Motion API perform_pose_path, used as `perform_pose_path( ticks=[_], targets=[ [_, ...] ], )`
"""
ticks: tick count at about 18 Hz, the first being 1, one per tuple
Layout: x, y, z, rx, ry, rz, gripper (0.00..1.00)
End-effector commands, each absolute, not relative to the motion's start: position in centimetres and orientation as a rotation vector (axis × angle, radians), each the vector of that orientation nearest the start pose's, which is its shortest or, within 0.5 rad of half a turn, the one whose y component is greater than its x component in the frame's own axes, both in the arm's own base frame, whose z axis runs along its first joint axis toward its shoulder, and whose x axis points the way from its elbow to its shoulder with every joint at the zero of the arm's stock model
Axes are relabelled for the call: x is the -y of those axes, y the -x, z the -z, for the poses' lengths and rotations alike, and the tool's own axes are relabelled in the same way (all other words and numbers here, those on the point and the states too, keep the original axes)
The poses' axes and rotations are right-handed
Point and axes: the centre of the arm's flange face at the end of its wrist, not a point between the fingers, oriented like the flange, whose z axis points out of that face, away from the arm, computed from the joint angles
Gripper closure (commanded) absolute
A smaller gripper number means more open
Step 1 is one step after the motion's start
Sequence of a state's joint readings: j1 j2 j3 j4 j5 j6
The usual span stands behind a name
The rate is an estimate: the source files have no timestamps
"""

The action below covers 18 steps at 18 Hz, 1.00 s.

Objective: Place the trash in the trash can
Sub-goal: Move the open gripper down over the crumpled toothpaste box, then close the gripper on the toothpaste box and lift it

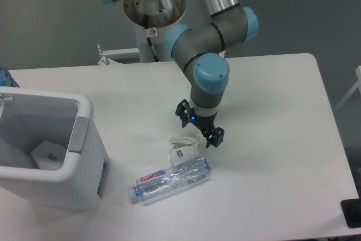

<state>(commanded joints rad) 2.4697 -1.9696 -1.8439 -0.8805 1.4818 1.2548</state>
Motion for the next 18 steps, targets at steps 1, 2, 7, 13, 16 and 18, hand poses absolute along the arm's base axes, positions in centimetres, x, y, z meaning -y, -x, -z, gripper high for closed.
perform_pose_path(
  ticks=[1, 2, 7, 13, 16, 18],
  targets=[
    [-46.8, 36.1, -20.9, -0.54, 3.009, 0.048, 0.0],
    [-46.9, 36.1, -20.5, -0.54, 3.013, 0.058, 0.0],
    [-47.0, 36.2, -20.3, -0.545, 3.017, 0.059, 0.27],
    [-47.0, 36.3, -20.8, -0.563, 3.021, 0.04, 1.0],
    [-47.1, 36.5, -21.3, -0.565, 3.016, 0.025, 1.0],
    [-47.2, 36.8, -21.8, -0.565, 3.011, 0.01, 1.0]
  ],
)
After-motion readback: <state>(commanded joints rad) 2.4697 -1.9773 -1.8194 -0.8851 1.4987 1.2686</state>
